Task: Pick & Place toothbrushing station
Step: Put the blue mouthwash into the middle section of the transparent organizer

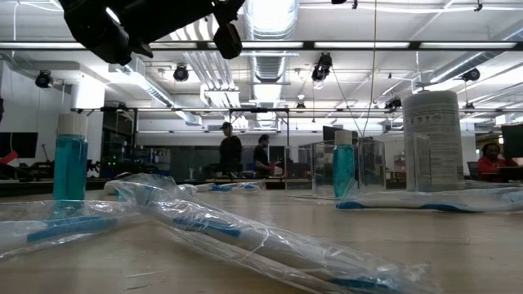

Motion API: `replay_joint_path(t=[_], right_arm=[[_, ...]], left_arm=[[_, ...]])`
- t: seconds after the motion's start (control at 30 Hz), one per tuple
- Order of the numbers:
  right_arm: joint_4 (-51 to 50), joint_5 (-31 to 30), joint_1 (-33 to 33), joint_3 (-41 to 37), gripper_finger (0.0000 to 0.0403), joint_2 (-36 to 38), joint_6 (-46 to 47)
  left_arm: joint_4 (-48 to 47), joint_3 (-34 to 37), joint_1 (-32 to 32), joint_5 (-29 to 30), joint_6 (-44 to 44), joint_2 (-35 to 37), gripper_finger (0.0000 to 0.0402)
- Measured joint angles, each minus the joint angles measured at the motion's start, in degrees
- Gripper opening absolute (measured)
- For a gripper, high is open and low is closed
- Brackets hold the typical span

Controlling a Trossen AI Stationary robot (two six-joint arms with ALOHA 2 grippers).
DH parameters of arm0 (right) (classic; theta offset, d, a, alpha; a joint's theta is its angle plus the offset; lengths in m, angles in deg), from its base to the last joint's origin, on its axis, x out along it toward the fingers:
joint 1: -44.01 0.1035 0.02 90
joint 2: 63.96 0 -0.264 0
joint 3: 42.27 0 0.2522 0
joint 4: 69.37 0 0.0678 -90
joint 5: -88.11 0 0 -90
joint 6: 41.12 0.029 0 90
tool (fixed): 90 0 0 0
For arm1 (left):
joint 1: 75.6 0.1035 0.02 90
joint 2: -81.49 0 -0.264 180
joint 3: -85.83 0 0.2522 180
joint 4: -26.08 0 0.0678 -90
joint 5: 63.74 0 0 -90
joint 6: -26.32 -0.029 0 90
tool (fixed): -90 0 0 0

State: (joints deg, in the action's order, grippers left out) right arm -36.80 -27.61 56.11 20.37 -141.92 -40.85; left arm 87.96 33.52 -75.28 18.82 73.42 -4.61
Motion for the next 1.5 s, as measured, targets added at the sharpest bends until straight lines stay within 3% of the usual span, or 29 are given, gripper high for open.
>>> replay_joint_path(t=[1.03, 1.23, 1.5], right_arm=[[0.02, 0.28, 0.00, 0.07, 0.0105, 0.00, -0.28], [0.09, 0.09, -0.04, 0.07, 0.0105, 0.00, -0.31], [-0.01, 0.27, 0.00, 0.07, 0.0105, 0.00, -0.28]], left_arm=[[-0.66, -1.66, -0.07, -0.15, 2.20, -0.07, 0.0127], [-0.81, -1.66, -0.58, 3.58, 3.90, -0.06, 0.0127], [-1.07, -1.66, -1.28, 3.78, 4.17, -0.04, 0.0127]])
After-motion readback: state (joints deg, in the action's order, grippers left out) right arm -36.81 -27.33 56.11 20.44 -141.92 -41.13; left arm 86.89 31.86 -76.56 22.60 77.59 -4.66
